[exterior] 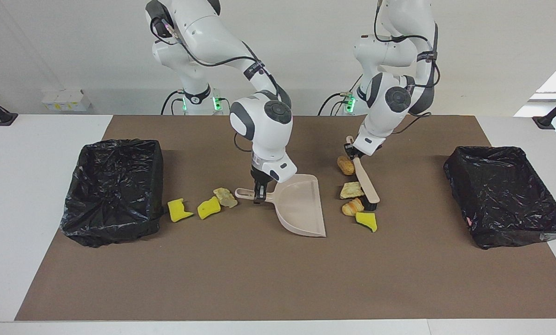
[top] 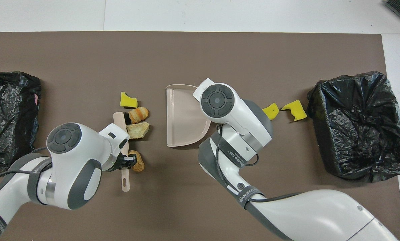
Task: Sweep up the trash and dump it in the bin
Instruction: 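Brush the bread chunks into the dustpan with the left gripper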
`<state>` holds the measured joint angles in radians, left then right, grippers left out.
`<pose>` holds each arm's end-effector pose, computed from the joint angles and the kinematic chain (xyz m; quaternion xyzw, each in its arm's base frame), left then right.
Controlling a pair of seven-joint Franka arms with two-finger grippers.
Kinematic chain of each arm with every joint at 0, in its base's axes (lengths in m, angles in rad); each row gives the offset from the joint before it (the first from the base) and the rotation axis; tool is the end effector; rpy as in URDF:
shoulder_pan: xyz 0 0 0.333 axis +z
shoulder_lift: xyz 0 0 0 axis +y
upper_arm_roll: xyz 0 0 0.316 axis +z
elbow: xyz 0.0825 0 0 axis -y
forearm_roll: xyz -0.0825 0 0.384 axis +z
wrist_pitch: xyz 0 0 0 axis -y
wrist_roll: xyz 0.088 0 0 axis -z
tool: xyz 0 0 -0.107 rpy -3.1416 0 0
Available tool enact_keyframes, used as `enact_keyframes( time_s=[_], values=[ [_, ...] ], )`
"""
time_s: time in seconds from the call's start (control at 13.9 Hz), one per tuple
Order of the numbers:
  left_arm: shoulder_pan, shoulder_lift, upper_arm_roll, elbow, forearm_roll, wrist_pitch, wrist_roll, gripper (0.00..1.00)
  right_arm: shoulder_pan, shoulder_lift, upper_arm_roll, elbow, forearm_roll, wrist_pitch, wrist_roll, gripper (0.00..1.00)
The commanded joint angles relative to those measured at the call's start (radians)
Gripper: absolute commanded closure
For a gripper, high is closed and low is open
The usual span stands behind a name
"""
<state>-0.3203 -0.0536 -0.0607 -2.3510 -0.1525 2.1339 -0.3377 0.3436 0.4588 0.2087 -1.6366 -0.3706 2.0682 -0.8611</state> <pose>0.4404 -0.1835 0.3399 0.9946 0.0244 -0.0970 0.0269 0.5920 0.3234 0.3566 0.7015 0.7032 -0.0239 0.1134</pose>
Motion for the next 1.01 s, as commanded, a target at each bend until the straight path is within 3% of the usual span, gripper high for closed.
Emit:
enact_keyframes(
  time_s=[0.0,0.5,0.79,0.94],
  values=[
    [-0.06,0.02,0.01,0.013,-0.022,0.023,0.043,1.0,-0.009,0.009,0.009,0.0,0.001,0.029,-0.029,1.0],
    [-0.207,0.052,0.01,0.077,-0.022,0.11,0.052,1.0,-0.012,0.009,0.009,-0.002,0.002,0.033,-0.029,1.0],
    [-0.263,0.069,0.01,0.153,-0.022,0.078,0.014,1.0,-0.012,0.009,0.009,-0.005,0.004,0.035,-0.029,1.0],
    [-0.263,0.043,0.01,0.163,-0.022,-0.036,0.014,1.0,-0.012,0.007,0.009,-0.012,0.004,0.033,-0.029,1.0]
  ],
)
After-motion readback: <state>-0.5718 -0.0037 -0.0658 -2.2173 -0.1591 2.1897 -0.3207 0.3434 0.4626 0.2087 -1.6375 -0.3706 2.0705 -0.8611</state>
